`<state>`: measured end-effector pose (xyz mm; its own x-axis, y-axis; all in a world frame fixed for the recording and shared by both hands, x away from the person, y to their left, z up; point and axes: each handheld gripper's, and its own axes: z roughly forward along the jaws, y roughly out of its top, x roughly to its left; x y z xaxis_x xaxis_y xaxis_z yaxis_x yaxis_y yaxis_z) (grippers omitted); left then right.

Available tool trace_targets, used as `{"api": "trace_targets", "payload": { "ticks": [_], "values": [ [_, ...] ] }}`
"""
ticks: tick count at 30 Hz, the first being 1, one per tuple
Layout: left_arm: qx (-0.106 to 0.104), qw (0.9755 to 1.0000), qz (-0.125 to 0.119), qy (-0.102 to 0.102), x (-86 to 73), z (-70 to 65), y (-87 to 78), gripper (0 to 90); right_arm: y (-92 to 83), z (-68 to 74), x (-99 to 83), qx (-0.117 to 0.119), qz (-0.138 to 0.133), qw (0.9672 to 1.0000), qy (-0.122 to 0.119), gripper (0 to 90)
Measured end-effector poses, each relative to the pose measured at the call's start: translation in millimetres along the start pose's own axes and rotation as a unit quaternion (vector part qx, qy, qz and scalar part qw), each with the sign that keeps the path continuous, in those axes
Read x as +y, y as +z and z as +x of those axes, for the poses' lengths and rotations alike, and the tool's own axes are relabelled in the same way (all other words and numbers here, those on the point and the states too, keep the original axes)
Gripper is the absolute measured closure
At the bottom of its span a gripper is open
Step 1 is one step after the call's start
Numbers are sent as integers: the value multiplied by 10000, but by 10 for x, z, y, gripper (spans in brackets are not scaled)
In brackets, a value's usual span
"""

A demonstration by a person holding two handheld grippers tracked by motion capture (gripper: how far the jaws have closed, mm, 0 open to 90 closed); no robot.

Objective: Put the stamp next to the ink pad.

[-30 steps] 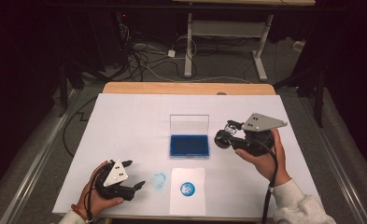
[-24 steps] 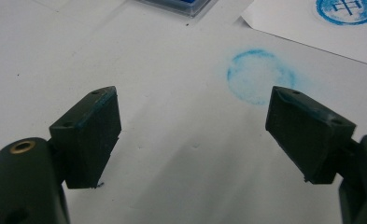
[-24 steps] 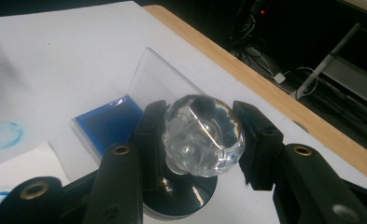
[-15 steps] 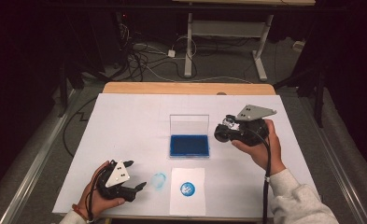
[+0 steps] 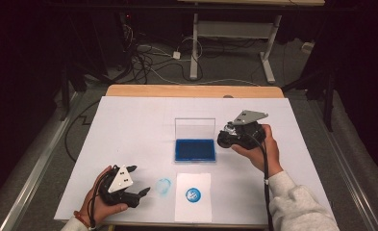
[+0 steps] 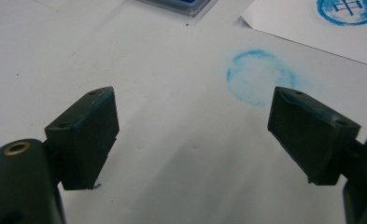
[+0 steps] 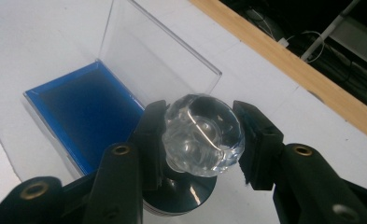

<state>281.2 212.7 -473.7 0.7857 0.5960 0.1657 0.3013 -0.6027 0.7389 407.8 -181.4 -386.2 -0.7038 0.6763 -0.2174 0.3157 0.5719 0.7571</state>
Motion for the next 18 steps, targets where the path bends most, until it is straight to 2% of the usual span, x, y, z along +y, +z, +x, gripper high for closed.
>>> {"api": "trace_targets", "payload": {
  "ticks": [4,9,18],
  "values": [
    [0,10000,4,13,-1,-3,1,162,71,-13,-27,14,80,9999,89,577],
    [-20,10000,28,28,-5,-5,7,162,124,-20,-57,-16,140,9999,75,576],
    [-37,10000,60,42,-7,2,20,162,260,-27,-200,4,311,9994,171,576]
  ]
}}
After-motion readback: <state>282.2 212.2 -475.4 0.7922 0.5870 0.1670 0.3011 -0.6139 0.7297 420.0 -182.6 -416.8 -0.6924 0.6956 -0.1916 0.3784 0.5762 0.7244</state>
